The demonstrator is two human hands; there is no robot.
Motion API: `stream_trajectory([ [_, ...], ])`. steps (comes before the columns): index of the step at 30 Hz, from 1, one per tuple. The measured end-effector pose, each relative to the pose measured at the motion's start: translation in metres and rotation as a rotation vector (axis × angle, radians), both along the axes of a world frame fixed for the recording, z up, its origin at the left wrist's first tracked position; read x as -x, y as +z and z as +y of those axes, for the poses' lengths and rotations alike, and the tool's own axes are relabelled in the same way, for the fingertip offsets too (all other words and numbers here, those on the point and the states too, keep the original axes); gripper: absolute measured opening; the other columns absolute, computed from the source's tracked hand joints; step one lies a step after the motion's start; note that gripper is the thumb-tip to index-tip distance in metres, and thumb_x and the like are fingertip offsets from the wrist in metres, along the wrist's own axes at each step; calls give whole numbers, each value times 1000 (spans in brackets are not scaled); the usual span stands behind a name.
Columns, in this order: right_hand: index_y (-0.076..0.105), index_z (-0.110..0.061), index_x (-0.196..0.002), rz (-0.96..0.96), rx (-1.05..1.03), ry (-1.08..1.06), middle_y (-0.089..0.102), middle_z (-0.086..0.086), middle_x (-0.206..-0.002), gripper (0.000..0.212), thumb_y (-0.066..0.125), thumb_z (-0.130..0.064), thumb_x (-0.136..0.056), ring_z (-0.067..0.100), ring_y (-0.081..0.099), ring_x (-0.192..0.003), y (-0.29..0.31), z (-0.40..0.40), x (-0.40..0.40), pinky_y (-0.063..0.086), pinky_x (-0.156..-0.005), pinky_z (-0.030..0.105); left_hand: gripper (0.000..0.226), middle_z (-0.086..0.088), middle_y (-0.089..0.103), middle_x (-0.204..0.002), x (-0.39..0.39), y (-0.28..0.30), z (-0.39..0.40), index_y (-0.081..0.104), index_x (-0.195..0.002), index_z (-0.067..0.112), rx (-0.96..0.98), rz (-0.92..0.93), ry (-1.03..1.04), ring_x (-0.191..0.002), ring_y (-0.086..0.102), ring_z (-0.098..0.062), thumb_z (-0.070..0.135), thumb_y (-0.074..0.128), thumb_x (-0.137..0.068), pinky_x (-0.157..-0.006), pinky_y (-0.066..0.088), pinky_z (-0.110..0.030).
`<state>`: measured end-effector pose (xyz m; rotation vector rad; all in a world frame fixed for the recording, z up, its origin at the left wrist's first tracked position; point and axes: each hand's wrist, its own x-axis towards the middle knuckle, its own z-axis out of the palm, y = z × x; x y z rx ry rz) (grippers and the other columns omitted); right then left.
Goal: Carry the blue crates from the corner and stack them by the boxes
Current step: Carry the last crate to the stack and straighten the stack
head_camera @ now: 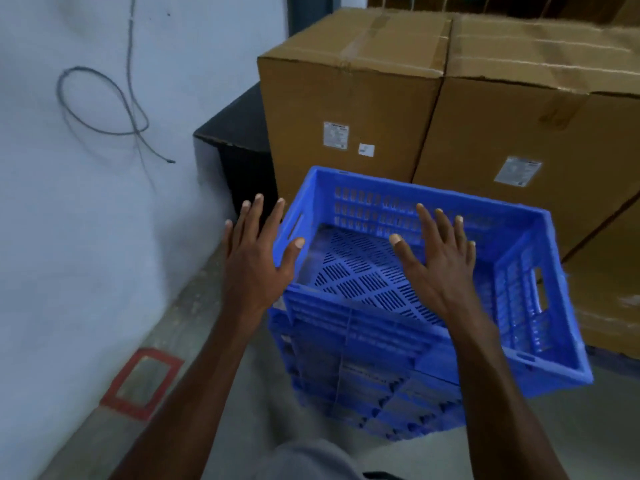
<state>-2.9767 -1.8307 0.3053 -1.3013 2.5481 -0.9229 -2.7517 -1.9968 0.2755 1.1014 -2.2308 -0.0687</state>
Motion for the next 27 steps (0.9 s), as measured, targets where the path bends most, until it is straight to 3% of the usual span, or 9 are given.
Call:
stream_trajectory([
  [7, 7, -45, -157, -2, 96, 420, 1, -7, -169, 71, 32, -71, -96, 14, -14, -153, 2, -15, -67, -11, -121, 50, 64, -6, 31, -164, -76, -20, 86, 39, -155, 29, -112, 101, 402, -152, 26, -26, 56, 45, -97, -122, 19, -50],
  [14, 25, -31, -158, -4, 109, 820, 23, 4, -165, 77, 32, -68, -90, 23, 6, -154, -25, -6, -192, 4, -122, 55, 64, -2, 27, -166, -188, -43, 215, 37, -155, 31, -190, 163, 812, -153, 23, -24, 57, 40, -97, -122, 21, -51],
  [18, 24, -34, -157, -24, 30, 1059, 22, 2, -166, 80, 28, -72, -87, 23, 6, -155, -46, 28, -285, 4, -122, 53, 63, 2, 24, -167, -257, -59, 300, 33, -156, 34, -233, 247, 1049, -155, 16, -20, 58, 40, -98, -124, 14, -47],
  [22, 24, -34, -157, -21, -61, 1298, 20, 1, -166, 82, 25, -74, -86, 23, 5, -154, -66, 79, -378, 8, -122, 52, 64, -1, 31, -164, -333, -73, 388, 36, -155, 32, -258, 330, 1258, -154, 20, -22, 62, 38, -98, -123, 16, -52],
  [27, 22, -31, -158, -38, -165, 1533, 21, 3, -166, 73, 35, -66, -95, 26, 6, -154, -102, 163, -509, 12, -122, 50, 67, -4, 29, -165, -439, -87, 520, 37, -154, 31, -266, 411, 1522, -153, 23, -23, 61, 40, -96, -123, 17, -50],
])
